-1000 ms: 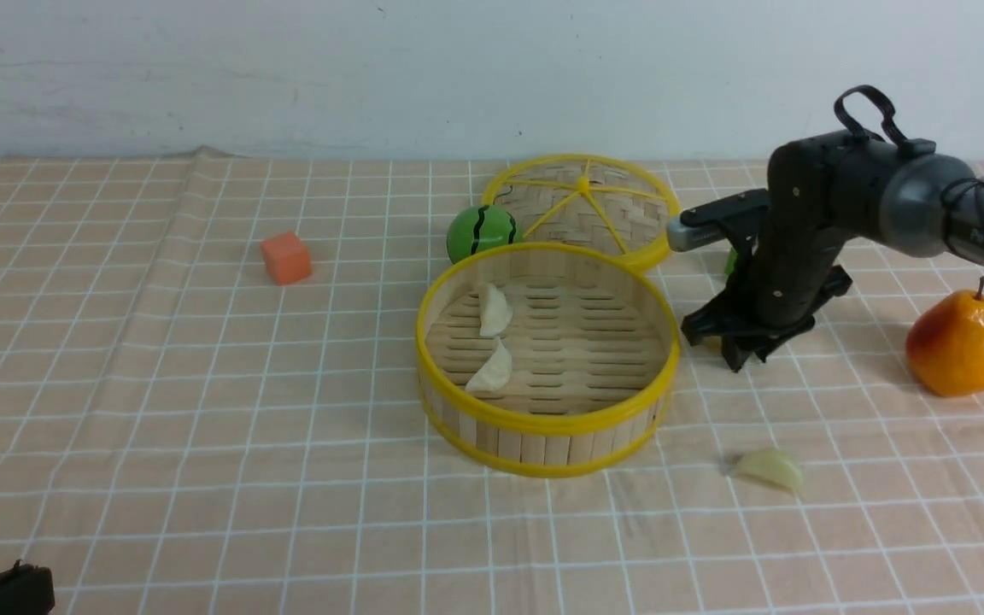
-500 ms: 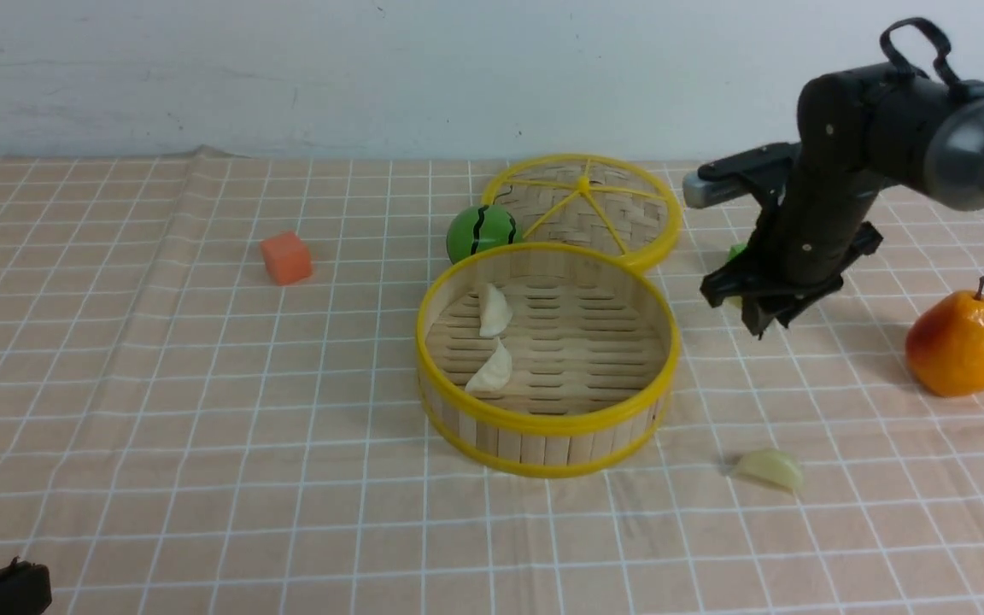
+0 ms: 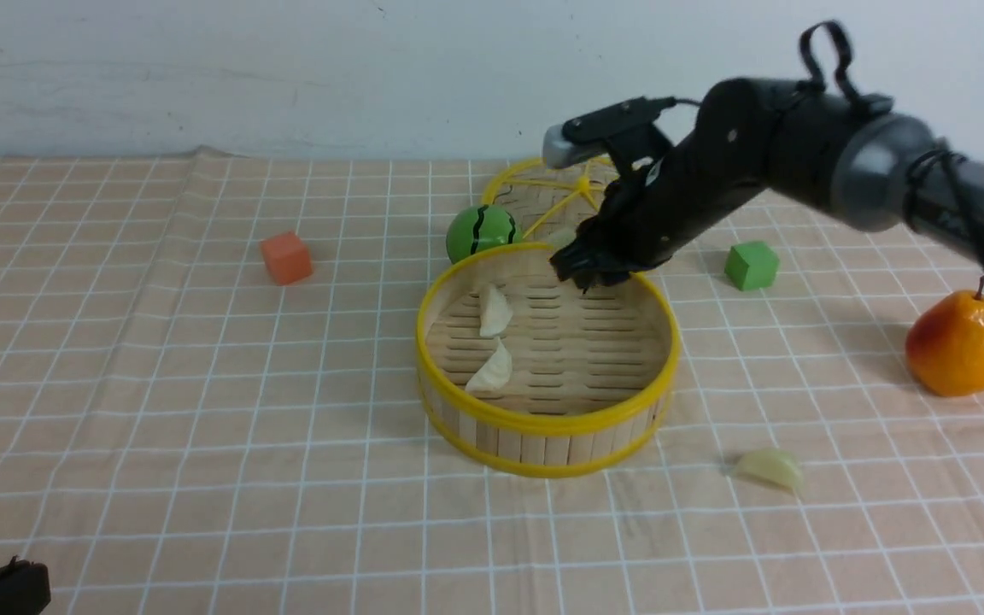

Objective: Put the dumplings into the steamer on the table with the brown tablecloth.
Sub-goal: 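Place the dumpling in the bamboo steamer basket with the right gripper, then reach for and grasp a dumpling lying on the table beside the steamer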

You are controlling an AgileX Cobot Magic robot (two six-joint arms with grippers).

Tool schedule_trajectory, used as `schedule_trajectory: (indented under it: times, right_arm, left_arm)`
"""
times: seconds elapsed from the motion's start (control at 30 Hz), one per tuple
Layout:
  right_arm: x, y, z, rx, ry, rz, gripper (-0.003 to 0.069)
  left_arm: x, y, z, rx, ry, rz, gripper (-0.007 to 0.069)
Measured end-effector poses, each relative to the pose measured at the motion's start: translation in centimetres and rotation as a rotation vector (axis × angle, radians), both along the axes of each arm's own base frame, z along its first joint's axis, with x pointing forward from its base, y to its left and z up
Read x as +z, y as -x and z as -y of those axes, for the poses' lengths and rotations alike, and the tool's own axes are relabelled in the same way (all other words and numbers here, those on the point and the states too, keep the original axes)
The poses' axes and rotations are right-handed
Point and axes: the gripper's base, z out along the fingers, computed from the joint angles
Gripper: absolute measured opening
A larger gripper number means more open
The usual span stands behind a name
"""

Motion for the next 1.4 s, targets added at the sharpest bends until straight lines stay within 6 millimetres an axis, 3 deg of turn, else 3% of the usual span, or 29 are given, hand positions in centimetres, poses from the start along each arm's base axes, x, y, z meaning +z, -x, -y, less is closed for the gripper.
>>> schedule_trajectory:
  times: [0.07, 0.17, 0.3, 0.4, 0.47, 0.5, 0.53, 0.57, 0.6, 0.7, 0.83, 0.87, 0.9, 0.93, 1.0, 1.13, 1.4]
  right_arm:
    - [-2.4, -0.4, -0.3, 0.0, 0.014, -0.035, 0.0203]
    - [-2.9, -0.6, -0.3, -0.001, 0.014, -0.035, 0.0223]
    - [-2.4, 0.0, -0.2, 0.014, 0.028, -0.071, 0.0365]
    - [0.5, 1.0, 0.3, 0.049, 0.072, -0.084, 0.0472]
    - [2.1, 1.4, 0.6, 0.066, 0.103, -0.078, 0.0503]
    - [5.4, 2.3, 1.3, 0.085, 0.156, -0.06, 0.0531]
    - [5.8, 2.5, 1.4, 0.087, 0.163, -0.058, 0.0531]
    - [8.6, 3.6, 2.3, 0.094, 0.225, -0.051, 0.0544]
    - [10.0, 4.5, 2.9, 0.091, 0.265, -0.062, 0.0547]
    - [11.7, 5.7, 4.5, 0.041, 0.305, -0.1, 0.055]
    - [9.4, 5.8, 6.3, -0.026, 0.274, -0.218, 0.0551]
    - [7.2, 6.0, 7.1, -0.041, 0.279, -0.301, 0.0551]
    - [6.5, 6.1, 7.4, -0.046, 0.283, -0.326, 0.0551]
    - [3.9, 6.7, 8.2, -0.051, 0.309, -0.417, 0.0551]
    - [1.2, 7.7, 8.8, -0.05, 0.348, -0.508, 0.0552]
    - [-1.0, 8.6, 9.0, -0.045, 0.361, -0.55, 0.0554]
    - [-3.6, 8.3, 8.7, -0.056, 0.324, -0.518, 0.0515]
  left_arm:
    - [0.0, 0.0, 0.0, 0.0, -0.001, 0.0, -0.0011]
    - [0.0, 0.0, 0.0, 0.0, -0.002, 0.001, -0.0009]
    - [0.0, 0.0, 0.0, 0.0, -0.002, 0.001, -0.0005]
    - [0.0, 0.0, 0.0, 0.0, -0.002, 0.001, -0.0002]
    - [0.0, 0.0, 0.0, 0.0, -0.002, 0.001, -0.0002]
    - [0.0, 0.0, 0.0, 0.0, -0.002, 0.001, 0.0]
    - [0.0, 0.0, 0.0, 0.0, -0.002, 0.001, 0.0]
    - [0.0, 0.0, 0.0, 0.0, -0.002, 0.001, 0.0001]
    - [0.0, 0.0, 0.0, 0.0, -0.002, 0.001, 0.0002]
    - [0.0, 0.0, 0.0, -0.001, 0.0, 0.002, 0.0004]
    - [0.0, 0.0, 0.0, 0.0, 0.004, -0.003, 0.0008]
    - [0.0, 0.0, 0.0, -0.001, 0.012, -0.008, 0.001]
    - [0.0, 0.0, 0.1, -0.001, 0.015, -0.009, 0.0011]
    - [0.0, 0.1, 0.1, -0.002, 0.024, -0.015, 0.0013]
    - [0.0, 0.1, 0.1, -0.003, 0.033, -0.02, 0.0015]
    - [-0.1, 0.1, 0.1, -0.003, 0.035, -0.021, 0.0017]
    - [0.0, 0.1, 0.1, -0.003, 0.037, -0.021, 0.0018]
